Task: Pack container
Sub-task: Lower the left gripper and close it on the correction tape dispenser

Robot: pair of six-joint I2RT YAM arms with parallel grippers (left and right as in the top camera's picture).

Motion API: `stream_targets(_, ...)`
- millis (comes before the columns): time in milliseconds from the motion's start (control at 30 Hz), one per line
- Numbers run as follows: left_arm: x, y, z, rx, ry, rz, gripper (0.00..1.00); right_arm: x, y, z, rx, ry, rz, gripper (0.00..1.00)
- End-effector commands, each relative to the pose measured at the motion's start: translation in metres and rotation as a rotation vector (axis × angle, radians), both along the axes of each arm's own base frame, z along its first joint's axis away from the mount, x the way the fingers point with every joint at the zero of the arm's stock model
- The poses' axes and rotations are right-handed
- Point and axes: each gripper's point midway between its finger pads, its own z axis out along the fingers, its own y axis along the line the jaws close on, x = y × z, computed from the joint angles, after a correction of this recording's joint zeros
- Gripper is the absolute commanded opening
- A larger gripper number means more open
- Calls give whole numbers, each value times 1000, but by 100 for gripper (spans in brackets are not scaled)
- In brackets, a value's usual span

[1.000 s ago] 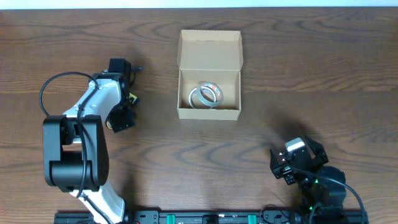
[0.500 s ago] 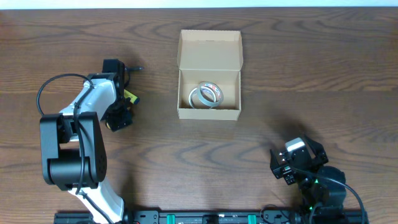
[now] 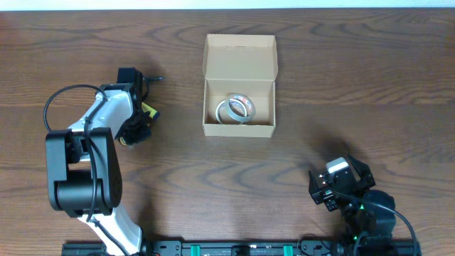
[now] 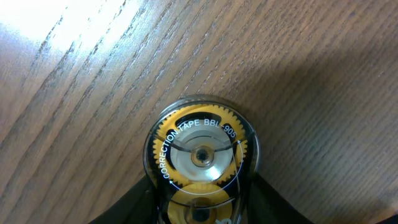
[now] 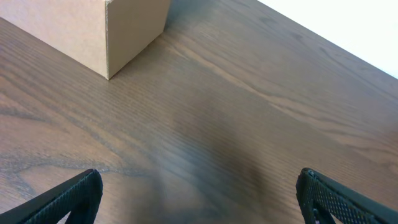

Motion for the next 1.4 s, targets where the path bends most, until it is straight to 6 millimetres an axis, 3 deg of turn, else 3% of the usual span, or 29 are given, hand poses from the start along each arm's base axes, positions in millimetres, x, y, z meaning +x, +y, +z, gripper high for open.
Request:
stream_targets(0, -6, -2, -12, -20, 25, 63, 36, 0, -2, -1, 9, 1, -14, 99)
stream_targets(433, -4, -2, -8, -19, 13, 62, 29, 0, -2, -1, 9, 1, -14, 99)
stream_targets(733, -6, -2, -4, -18, 16, 62, 58, 0, -2, -1, 9, 1, -14, 99)
stream_targets(1367, -15, 12, 4, 40, 37, 75, 58, 0, -2, -1, 9, 1, -14, 99)
